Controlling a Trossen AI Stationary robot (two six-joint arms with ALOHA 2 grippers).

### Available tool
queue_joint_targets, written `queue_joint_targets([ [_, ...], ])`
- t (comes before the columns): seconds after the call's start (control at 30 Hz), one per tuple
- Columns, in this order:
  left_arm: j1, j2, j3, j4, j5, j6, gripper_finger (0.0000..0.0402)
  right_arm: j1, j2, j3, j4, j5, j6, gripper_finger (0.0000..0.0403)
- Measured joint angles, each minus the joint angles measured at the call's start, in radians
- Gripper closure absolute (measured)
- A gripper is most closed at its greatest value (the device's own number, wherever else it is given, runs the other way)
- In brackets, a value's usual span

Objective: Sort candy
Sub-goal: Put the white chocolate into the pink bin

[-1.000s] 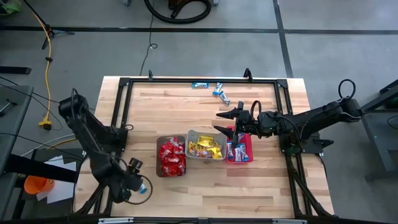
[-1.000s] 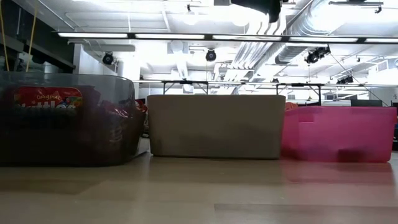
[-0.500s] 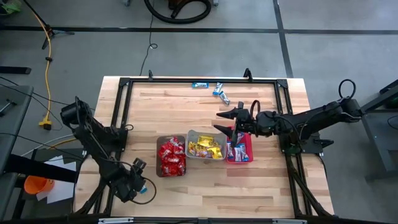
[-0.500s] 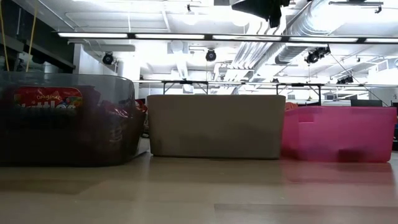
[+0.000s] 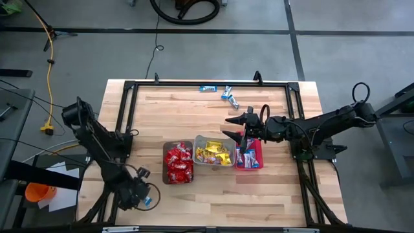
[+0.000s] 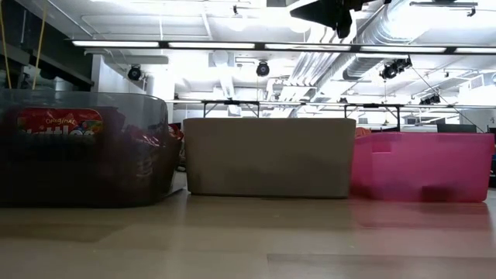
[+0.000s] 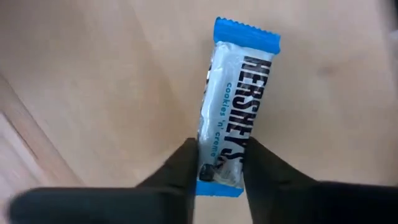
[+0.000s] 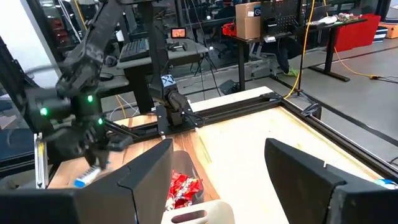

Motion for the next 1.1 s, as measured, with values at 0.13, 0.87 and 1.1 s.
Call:
queue_joint_targets([
  [0.13,0.014,-0.127,0.0,-0.005,0.041,-0.141,0.0388,0.0,0.0,0.0,0.0,0.0,0.0,0.0155],
  [0.87,0.656,-0.527,0.06,0.485,-0.581,0.479,0.0401,0.0,-0.001,0.0,0.144,-0.107,0.0,0.0155],
  [1.1,0.889,-0.488,-0.125,0.957,-0.255,0.479,0.0401,0.001,-0.001,0.0,0.185,-0.152,0.0,0.0155],
])
